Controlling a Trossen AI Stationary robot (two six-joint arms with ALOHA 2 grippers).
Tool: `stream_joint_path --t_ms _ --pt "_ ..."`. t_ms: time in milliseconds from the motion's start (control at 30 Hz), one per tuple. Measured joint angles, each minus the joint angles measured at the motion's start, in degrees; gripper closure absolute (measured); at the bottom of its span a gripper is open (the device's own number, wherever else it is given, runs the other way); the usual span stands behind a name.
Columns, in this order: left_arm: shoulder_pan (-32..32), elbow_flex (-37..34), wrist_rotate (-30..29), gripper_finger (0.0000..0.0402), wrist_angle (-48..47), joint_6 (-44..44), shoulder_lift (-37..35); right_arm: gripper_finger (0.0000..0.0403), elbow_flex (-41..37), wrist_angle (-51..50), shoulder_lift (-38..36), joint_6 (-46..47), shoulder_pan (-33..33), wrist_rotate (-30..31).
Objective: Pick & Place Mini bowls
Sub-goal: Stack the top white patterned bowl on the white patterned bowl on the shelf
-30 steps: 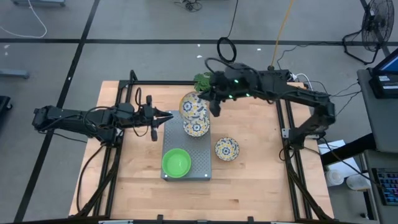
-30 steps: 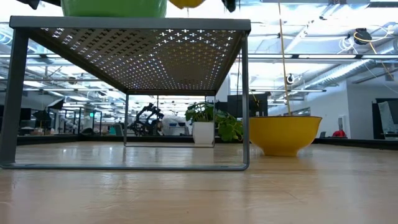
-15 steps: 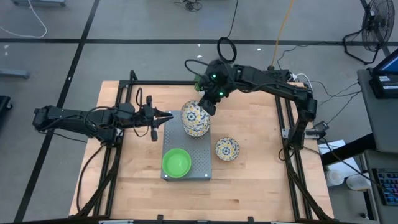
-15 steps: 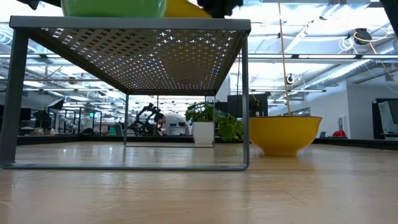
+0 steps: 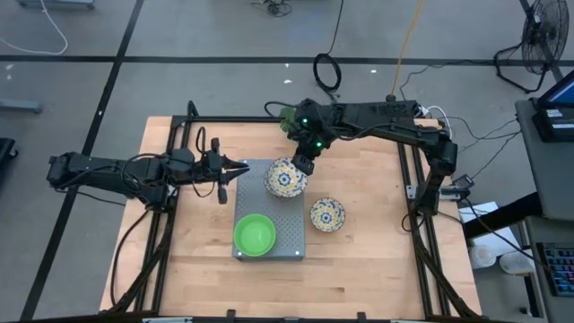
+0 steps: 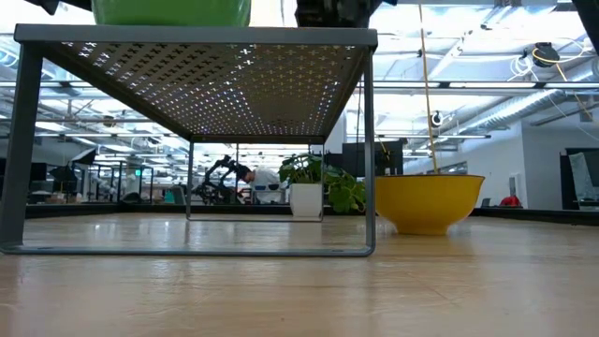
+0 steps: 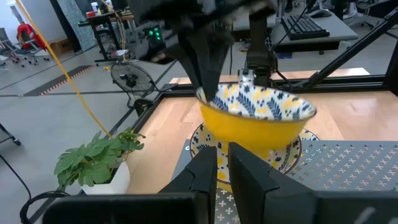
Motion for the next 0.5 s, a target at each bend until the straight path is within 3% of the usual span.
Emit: stream_joint_path --t_ms 500 --pt "0.0 0.0 0.0 0.0355 0.0 0.0 0.0 0.0403 -4.0 4.3 0.0 0.1 0.0 0.2"
